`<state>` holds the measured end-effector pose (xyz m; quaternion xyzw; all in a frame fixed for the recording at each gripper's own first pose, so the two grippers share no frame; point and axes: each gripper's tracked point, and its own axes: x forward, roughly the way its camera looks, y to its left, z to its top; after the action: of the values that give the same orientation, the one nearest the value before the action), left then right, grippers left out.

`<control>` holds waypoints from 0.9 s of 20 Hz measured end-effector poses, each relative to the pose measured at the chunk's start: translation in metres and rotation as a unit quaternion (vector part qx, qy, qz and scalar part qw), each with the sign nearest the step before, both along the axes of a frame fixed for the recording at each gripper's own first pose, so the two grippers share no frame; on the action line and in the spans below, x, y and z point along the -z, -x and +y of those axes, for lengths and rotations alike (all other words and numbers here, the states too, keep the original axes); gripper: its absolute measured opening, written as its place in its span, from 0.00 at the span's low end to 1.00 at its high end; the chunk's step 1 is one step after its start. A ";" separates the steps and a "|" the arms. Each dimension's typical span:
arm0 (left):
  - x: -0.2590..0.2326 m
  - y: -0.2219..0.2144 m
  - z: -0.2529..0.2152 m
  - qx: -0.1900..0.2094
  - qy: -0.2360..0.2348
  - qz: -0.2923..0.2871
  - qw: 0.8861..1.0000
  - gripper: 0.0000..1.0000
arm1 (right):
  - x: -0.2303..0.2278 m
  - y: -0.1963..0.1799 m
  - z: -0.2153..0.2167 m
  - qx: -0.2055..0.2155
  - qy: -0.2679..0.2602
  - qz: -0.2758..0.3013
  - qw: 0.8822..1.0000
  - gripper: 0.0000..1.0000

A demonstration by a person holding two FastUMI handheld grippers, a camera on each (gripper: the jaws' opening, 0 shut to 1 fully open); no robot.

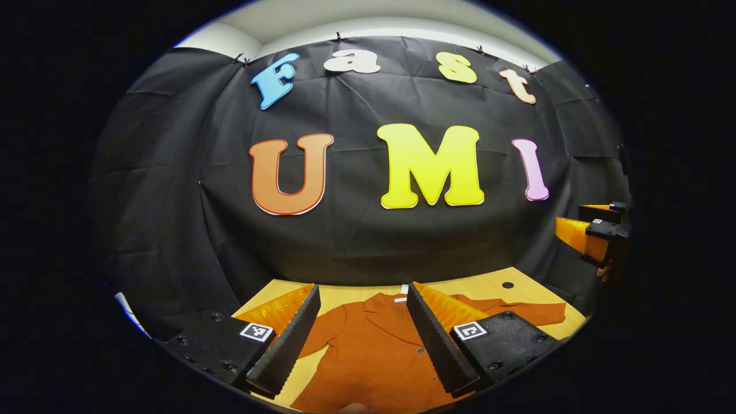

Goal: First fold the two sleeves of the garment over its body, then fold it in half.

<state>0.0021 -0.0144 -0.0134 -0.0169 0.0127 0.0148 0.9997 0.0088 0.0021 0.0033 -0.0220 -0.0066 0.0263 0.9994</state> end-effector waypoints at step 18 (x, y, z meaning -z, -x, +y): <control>0.015 -0.003 -0.026 0.015 0.019 0.016 1.000 0.98 | 0.012 -0.019 -0.014 -0.005 -0.010 0.019 1.000 0.95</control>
<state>0.0047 -0.0406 -0.0280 -0.0354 0.0287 -0.0004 0.9990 0.0278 -0.0123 -0.0087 -0.0116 0.0118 0.0321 0.9993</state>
